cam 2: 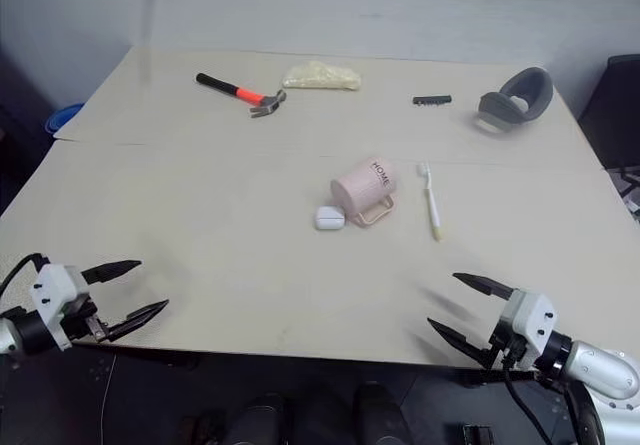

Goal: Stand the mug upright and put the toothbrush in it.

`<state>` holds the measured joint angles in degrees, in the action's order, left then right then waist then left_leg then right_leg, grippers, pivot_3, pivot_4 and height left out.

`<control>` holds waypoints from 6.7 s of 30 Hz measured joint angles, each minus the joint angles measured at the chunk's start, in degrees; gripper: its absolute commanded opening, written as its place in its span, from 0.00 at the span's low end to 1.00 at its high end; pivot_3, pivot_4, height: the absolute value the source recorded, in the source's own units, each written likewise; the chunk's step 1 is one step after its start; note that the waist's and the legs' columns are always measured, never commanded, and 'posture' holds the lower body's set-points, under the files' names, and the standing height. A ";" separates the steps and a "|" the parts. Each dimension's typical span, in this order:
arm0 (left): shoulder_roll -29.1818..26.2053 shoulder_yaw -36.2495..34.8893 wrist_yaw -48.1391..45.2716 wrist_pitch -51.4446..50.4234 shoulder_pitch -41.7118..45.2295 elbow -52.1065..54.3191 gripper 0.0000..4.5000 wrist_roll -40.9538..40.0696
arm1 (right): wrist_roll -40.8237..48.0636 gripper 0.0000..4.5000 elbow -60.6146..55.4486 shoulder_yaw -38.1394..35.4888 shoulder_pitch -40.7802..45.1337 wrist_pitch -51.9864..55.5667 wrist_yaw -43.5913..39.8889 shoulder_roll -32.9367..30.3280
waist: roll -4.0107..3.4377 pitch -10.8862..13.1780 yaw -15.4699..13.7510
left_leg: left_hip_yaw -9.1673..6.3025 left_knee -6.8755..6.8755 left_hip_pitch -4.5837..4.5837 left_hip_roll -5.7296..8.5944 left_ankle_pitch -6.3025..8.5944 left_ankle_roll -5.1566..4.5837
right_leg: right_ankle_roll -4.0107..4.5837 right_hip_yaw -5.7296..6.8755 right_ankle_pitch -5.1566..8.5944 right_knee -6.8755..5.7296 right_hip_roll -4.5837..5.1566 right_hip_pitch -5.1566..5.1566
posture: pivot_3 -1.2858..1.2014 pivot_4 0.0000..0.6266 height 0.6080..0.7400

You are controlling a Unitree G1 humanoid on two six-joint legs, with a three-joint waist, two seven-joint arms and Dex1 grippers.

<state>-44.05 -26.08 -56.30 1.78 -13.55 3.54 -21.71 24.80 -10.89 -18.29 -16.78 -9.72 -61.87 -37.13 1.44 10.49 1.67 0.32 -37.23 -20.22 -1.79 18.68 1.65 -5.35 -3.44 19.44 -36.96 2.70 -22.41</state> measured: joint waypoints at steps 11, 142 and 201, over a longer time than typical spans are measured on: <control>-0.64 0.62 -1.41 -2.98 2.14 -0.06 1.00 -0.51 | 0.48 0.99 -1.67 0.42 -2.10 0.20 -1.06 -0.16 | 0.00 0.00 0.04 | -0.01 0.02 0.00 -0.01 0.00 0.00 | 0.00 0.01 0.00 -0.02 -0.03 -0.01 | 0.52 0.24 1.00; -0.79 11.75 -8.26 -11.84 24.03 -3.21 0.99 -5.18 | 32.34 1.00 -21.14 5.86 31.35 68.50 61.30 6.94 | -0.09 0.05 1.37 | -0.51 -0.01 -0.53 0.21 -0.14 0.16 | 0.10 0.83 0.06 -0.41 0.49 -0.68 | 0.52 0.24 1.00; 2.81 4.73 2.98 -14.26 16.51 6.70 1.00 -7.34 | -15.80 0.77 44.72 27.73 55.61 -11.42 24.91 28.80 | -0.05 0.03 3.15 | -0.18 -0.10 -1.01 0.27 -0.40 0.11 | 0.03 0.68 0.01 -0.83 0.47 -1.29 | 0.52 0.24 1.00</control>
<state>-41.24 -21.34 -53.31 -12.48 2.96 10.24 -29.05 8.99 33.83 9.44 38.84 -21.14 -36.96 -8.33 1.39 10.52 4.83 0.14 -37.32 -21.23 -1.52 18.28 1.76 -5.32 -2.76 19.45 -37.79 3.17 -23.70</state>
